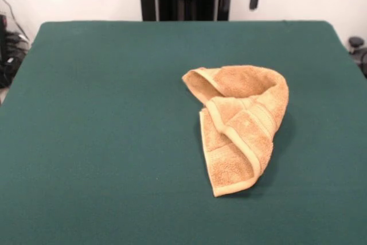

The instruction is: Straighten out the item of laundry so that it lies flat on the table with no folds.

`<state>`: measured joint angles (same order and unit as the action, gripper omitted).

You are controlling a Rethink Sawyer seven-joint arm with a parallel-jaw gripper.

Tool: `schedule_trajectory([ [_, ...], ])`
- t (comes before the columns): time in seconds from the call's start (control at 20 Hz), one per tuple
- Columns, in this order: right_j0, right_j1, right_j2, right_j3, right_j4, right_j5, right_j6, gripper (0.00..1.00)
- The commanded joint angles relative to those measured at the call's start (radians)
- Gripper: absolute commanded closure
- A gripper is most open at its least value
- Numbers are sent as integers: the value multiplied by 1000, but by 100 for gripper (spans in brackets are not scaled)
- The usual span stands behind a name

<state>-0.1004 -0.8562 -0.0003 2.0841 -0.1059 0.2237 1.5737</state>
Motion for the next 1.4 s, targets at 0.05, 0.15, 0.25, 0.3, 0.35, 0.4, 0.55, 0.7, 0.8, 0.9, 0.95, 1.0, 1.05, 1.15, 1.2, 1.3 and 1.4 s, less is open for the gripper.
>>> schedule_trajectory([
  [0.05,-3,180,56,-125,-75,-49,63,0],
  [0.15,-9,201,60,-162,-93,-37,51,0],
  [0.25,-19,223,67,-198,-102,-24,42,0],
  [0.3,-23,234,68,-219,-109,-16,37,0],
  [0.35,-34,238,79,-232,-121,-11,25,0],
  [0.4,-44,237,87,-240,-131,-6,16,0],
  [0.55,-51,245,104,-304,-149,62,-20,0],
  [0.7,-89,260,158,-344,-166,83,-52,0],
  [0.8,-100,269,178,-365,-177,89,-61,0],
  [0.9,-110,286,201,-384,-188,79,-58,0],
  [0.95,-113,296,206,-388,-191,72,-51,0],
  [1.0,-126,312,224,-393,-192,65,-48,0],
  [1.05,-135,329,241,-396,-201,50,-49,0],
  [1.15,-146,361,259,-401,-215,26,-42,0],
  [1.2,-151,378,265,-405,-220,12,-35,0],
  [1.3,-159,403,276,-407,-234,-16,-23,0],
  [1.4,-162,421,277,-412,-249,-40,-6,0],
])
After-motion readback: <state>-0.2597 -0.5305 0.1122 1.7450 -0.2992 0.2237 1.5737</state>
